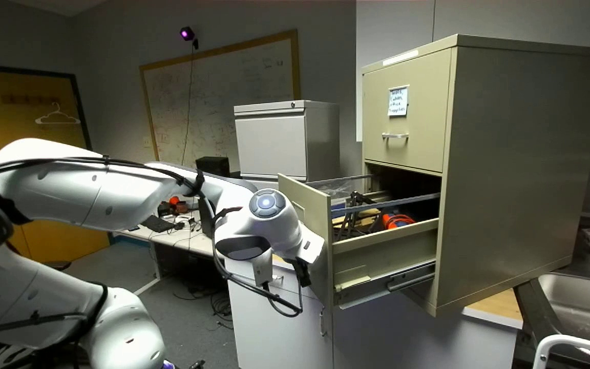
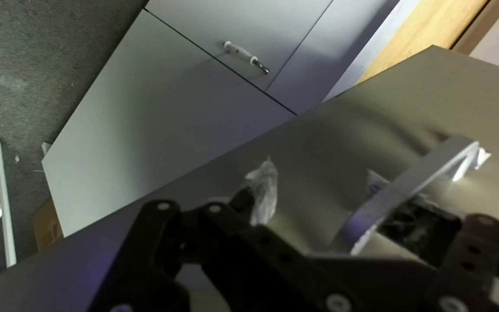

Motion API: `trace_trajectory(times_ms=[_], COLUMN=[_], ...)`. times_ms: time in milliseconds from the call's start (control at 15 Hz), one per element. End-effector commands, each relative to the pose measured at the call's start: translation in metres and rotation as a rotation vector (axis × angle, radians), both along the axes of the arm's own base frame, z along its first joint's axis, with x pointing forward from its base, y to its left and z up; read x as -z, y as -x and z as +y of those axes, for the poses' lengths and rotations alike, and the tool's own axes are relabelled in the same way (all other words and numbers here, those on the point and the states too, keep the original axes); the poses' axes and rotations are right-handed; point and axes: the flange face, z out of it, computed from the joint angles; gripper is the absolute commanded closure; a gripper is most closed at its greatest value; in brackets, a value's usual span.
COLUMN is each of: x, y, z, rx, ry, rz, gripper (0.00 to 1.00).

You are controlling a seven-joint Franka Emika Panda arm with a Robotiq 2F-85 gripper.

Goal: Open the bottom drawer of the beige file cabinet

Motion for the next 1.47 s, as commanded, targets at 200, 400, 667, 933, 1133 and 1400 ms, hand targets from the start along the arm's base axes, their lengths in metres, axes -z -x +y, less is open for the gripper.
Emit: trace_trajectory(times_ms=[200,400,667,933,1133,1400], x=[-0.021,-0.023,-0.066,-0.095,-0.075,-0.047], y=[0.021,0.024,0.031,0.039,0.04,0.055], z=[-0.004,0.0,0.005,0.012,0.011,0.018], rx=[0.091,0.113,0.147,0.165,0.103,-0.037], ry=[-0.033,-0.053,-0.053,-0.041,-0.079,-0.118], rz=[-0.181,-0.205,-0.336,-0.369,-0.203,0.019], gripper=[0.0,0.0,0.0,0.0,0.0,0.0])
